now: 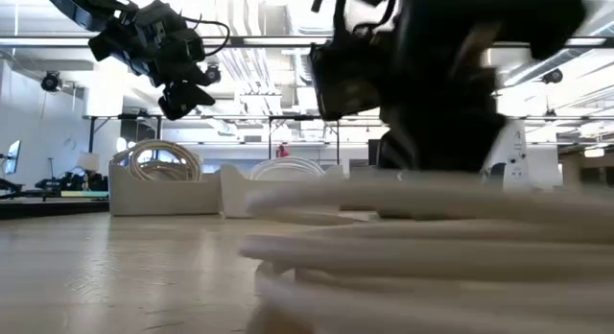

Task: Sort HDMI cables
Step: Put the light brown HDMI cable into the gray bin

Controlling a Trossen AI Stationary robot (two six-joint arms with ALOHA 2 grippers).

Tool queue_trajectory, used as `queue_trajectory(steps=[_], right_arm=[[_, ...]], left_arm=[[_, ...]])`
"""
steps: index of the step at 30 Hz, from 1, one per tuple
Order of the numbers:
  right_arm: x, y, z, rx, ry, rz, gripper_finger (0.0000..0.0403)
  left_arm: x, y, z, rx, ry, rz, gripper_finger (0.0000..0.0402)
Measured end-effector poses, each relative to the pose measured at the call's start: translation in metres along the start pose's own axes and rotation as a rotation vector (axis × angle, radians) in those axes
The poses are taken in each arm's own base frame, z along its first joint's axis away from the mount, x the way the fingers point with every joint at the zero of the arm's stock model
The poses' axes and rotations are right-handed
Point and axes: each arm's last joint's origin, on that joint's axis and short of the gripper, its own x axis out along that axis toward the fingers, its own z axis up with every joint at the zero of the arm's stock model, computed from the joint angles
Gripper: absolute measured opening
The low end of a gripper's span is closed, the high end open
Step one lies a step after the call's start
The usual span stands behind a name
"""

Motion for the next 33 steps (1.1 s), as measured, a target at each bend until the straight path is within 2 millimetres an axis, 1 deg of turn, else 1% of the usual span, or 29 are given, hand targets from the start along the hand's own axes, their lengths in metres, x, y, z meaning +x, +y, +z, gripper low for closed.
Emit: queue_trajectory(steps=[4,7,11,14,16,19,22,24,29,33], right_arm=[[-0.012,-0.02,0.012,0.034,-0.042,-0.092,0.0014],[-0.022,-0.031,0.019,0.046,-0.071,-0.126,0.0014],[-0.035,-0.041,0.026,0.029,-0.127,-0.183,0.0013],[-0.045,-0.047,0.032,0.017,-0.176,-0.241,0.0013],[-0.051,-0.05,0.035,0.016,-0.206,-0.267,0.0013],[-0.054,-0.05,0.037,0.012,-0.215,-0.269,0.0013],[-0.056,-0.049,0.038,-0.014,-0.225,-0.282,0.0013],[-0.059,-0.049,0.04,-0.036,-0.238,-0.298,0.0013],[-0.068,-0.047,0.047,-0.084,-0.29,-0.357,0.0013],[-0.08,-0.043,0.05,-0.132,-0.303,-0.373,0.0013]], left_arm=[[0.001,-0.001,0.001,-0.019,-0.007,-0.006,0.0172],[0.004,-0.005,0.0,-0.067,0.003,-0.034,0.0172],[0.016,-0.014,-0.008,-0.121,0.041,-0.135,0.0172],[0.03,-0.023,-0.02,-0.147,0.067,-0.202,0.0172],[0.041,-0.03,-0.029,-0.18,0.071,-0.248,0.0172],[0.057,-0.042,-0.043,-0.24,0.033,-0.31,0.0172],[0.067,-0.054,-0.056,-0.284,-0.016,-0.365,0.0172],[0.072,-0.059,-0.065,-0.319,-0.038,-0.353,0.0172],[0.082,-0.066,-0.088,-0.409,-0.027,-0.241,0.0172],[0.086,-0.074,-0.093,-0.454,-0.005,-0.241,0.0172]])
